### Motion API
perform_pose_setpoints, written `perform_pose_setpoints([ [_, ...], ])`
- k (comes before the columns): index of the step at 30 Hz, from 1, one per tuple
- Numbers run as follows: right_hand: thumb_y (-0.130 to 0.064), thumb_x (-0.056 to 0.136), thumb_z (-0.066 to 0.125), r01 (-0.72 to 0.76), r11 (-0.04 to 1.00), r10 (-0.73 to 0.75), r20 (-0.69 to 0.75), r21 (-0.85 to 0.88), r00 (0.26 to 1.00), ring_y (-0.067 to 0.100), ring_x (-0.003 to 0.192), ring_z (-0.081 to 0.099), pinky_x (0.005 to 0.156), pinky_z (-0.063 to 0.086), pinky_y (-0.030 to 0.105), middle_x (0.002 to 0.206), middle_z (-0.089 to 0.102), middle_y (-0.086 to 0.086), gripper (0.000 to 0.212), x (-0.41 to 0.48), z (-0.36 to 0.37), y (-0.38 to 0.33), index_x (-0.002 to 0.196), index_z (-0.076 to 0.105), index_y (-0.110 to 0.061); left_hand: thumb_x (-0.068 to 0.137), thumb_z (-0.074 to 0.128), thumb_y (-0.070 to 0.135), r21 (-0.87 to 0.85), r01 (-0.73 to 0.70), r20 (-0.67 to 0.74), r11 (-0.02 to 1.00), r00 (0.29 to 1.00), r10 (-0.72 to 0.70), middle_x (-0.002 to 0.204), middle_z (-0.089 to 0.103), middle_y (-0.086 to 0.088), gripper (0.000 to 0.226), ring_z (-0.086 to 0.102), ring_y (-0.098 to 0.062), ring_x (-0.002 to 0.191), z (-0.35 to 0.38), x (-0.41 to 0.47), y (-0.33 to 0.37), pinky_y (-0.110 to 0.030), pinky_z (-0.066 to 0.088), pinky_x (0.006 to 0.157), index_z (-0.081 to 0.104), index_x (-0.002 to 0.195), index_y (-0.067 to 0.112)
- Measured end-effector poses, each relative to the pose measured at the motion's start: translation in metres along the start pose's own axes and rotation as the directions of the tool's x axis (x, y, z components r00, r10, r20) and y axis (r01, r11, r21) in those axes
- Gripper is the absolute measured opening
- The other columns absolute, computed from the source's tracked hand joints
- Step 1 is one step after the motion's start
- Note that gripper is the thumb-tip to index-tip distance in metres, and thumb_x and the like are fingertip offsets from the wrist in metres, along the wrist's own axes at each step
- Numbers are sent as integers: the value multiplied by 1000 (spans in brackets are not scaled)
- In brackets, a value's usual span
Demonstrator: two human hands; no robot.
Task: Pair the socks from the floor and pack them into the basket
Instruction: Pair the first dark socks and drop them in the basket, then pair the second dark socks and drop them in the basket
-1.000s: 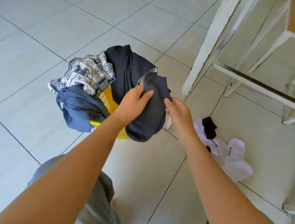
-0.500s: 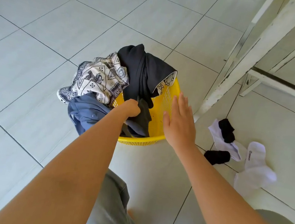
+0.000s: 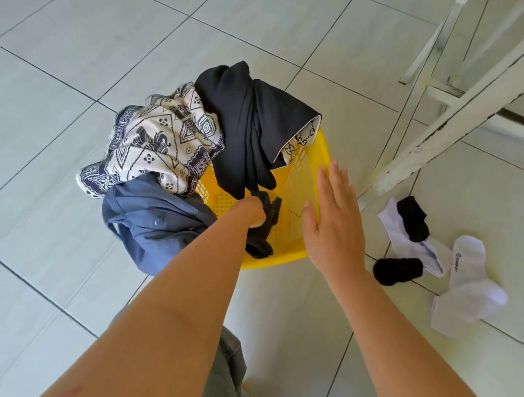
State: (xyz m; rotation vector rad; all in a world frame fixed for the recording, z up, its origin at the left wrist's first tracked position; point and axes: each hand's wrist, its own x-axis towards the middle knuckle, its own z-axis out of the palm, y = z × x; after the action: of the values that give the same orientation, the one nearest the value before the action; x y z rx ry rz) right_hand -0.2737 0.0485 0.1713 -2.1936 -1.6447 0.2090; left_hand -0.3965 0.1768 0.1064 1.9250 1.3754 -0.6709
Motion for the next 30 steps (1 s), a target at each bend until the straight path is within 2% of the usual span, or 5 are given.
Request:
perform_pose_setpoints([
  [7,-36,96,18,12,999,-11,-19,30,1000,24,152,9,122,21,44,164,12,8,63,0,-1,0,153,24,-11,104,36,33,40,-71,61,997,996,68,164,11,-10,62,17,-32,149,-3,-22,11,-41,21,118,9,156,12],
  [16,-42,102,24,22,976,-30,31,218,999,19,152,7,122,11,39,164,11,5,59,0,-7,7,155,22,-16,106,28,33,-96,-221,-293,971,938,185,148,43,-15,43,42,-36,136,-1,-87,35,-46,39,107,42,139,9],
  [20,-41,102,30,9,945,13,-67,327,998,13,149,19,118,16,26,161,24,1,53,-30,-22,35,150,33,-18,105,29,34,-71,-280,-534,957,822,200,148,43,-15,45,38,-34,139,16,-123,58,-48,35,111,43,140,10],
  [26,-38,101,38,-215,924,245,-58,315,968,18,141,38,114,36,37,153,41,4,52,-82,-24,120,148,36,-15,103,26,38,297,-472,-637,830,550,540,157,33,-11,55,22,-26,149,69,-146,120,-40,17,123,40,147,8],
  [30,-37,94,36,-378,907,398,-83,185,914,29,103,61,82,52,39,115,64,10,47,-102,-20,172,131,50,-12,105,31,37,290,-506,-469,812,665,581,158,31,-9,52,20,-24,150,113,-121,163,-35,12,122,34,150,11],
])
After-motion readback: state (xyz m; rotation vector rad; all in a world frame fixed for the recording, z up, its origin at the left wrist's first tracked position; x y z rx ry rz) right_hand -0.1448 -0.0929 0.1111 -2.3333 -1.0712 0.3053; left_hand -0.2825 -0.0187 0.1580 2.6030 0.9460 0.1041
